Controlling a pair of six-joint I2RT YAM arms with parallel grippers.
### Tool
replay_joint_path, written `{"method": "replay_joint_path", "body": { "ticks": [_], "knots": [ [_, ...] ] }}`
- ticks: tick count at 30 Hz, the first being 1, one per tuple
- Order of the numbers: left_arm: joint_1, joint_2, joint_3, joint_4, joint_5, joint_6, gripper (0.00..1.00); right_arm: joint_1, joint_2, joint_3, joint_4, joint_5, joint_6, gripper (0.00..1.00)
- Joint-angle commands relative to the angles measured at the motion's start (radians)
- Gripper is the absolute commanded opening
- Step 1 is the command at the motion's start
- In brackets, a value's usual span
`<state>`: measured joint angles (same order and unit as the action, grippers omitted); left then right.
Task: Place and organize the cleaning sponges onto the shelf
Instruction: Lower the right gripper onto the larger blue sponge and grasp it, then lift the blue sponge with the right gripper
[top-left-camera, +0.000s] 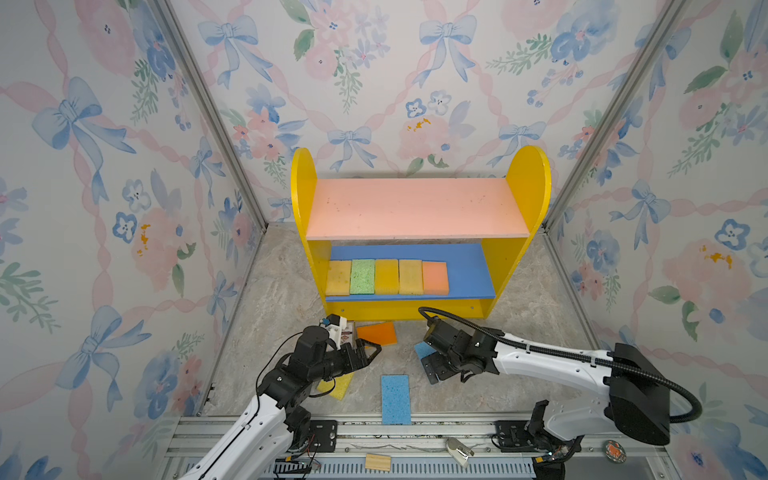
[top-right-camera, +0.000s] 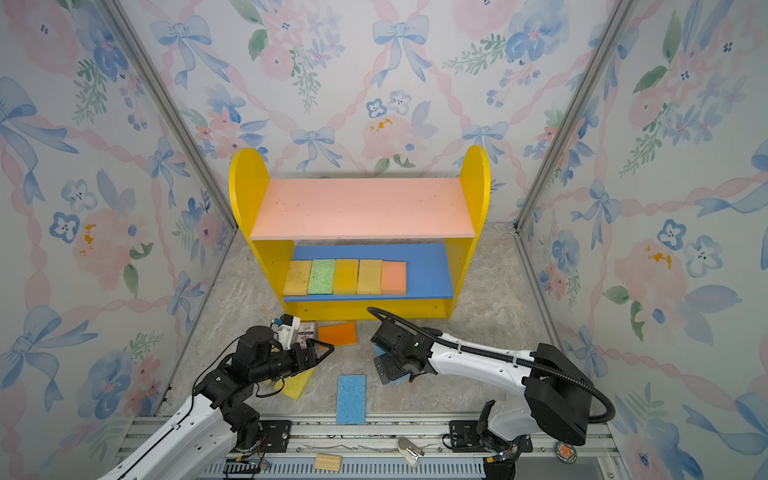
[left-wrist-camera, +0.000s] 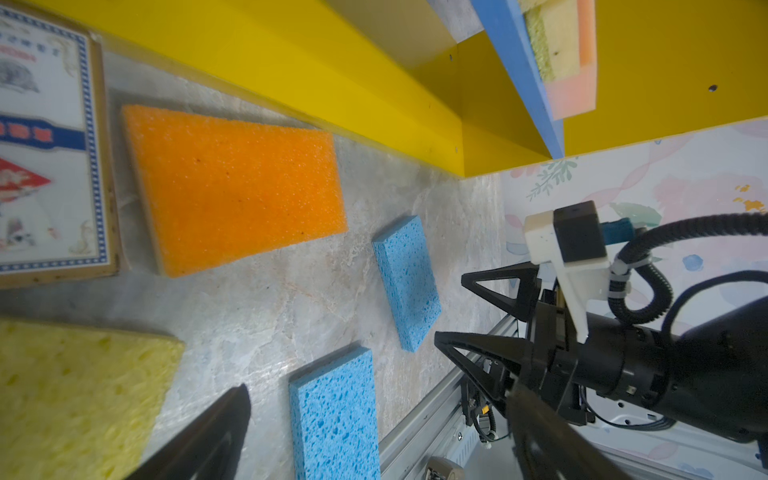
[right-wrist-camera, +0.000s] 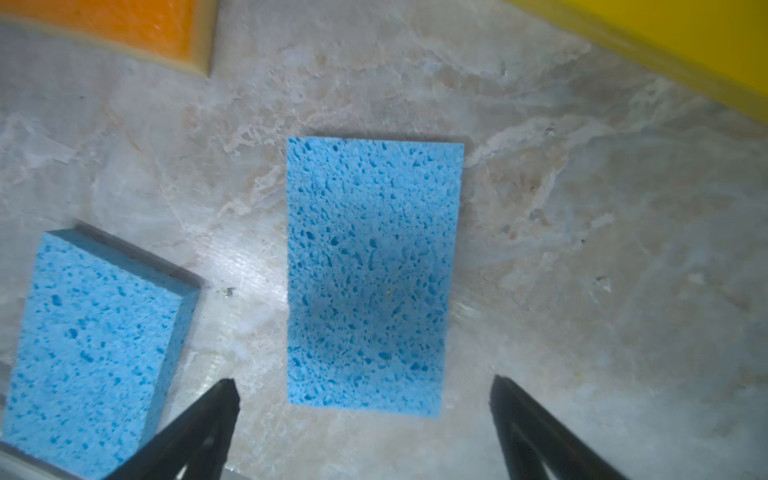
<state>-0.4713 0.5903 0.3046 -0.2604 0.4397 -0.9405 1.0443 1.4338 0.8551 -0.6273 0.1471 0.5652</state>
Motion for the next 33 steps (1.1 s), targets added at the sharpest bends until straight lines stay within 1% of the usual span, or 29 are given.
{"method": "replay_joint_path", "body": {
  "ticks": [1,4,6,12,14,17,20,22,23,26,29,30,33],
  "knots": [
    [-0.003,0.002,-0.010,-0.002,-0.029,-0.004,0.98,0.006,0.063,0.021,0.009,0.022,-0.023,0.97],
    [-0.003,0.002,-0.011,0.000,-0.030,-0.005,0.98,0.001,0.116,0.035,0.020,0.021,-0.033,0.97],
    [-0.003,0.001,-0.011,-0.001,-0.034,-0.004,0.98,-0.005,0.139,0.032,0.046,-0.001,-0.041,0.97],
    [-0.001,0.003,-0.011,-0.001,-0.034,-0.003,0.98,-0.019,0.182,0.025,0.079,-0.030,-0.047,0.97],
    [0.000,0.003,-0.010,0.000,-0.039,-0.003,0.98,-0.021,0.190,0.020,0.088,-0.041,-0.049,1.00],
    [0.000,0.003,-0.010,0.000,-0.037,-0.002,0.98,-0.024,0.189,0.007,0.106,-0.047,-0.044,0.91],
    [-0.001,0.003,-0.008,0.000,-0.032,-0.003,0.98,-0.023,0.168,-0.008,0.127,-0.060,-0.035,0.79],
    [-0.001,0.000,-0.007,0.002,-0.027,0.001,0.98,-0.018,0.146,-0.010,0.125,-0.058,-0.032,0.69],
    [-0.003,-0.002,-0.006,0.003,-0.023,0.003,0.98,-0.015,0.134,-0.010,0.123,-0.057,-0.031,0.67],
    [-0.030,-0.001,0.000,0.027,-0.016,0.001,0.98,-0.003,0.093,0.006,0.097,-0.051,-0.030,0.66],
    [-0.090,0.003,0.009,0.067,-0.041,-0.020,0.98,0.026,0.048,0.050,0.054,-0.036,-0.033,0.66],
    [-0.106,0.030,0.008,0.085,-0.048,-0.031,0.98,0.037,0.032,0.065,0.043,-0.031,-0.032,0.66],
    [-0.133,0.055,0.000,0.164,-0.050,-0.071,0.98,0.071,-0.004,0.100,0.052,-0.056,-0.028,0.67]
  ]
}}
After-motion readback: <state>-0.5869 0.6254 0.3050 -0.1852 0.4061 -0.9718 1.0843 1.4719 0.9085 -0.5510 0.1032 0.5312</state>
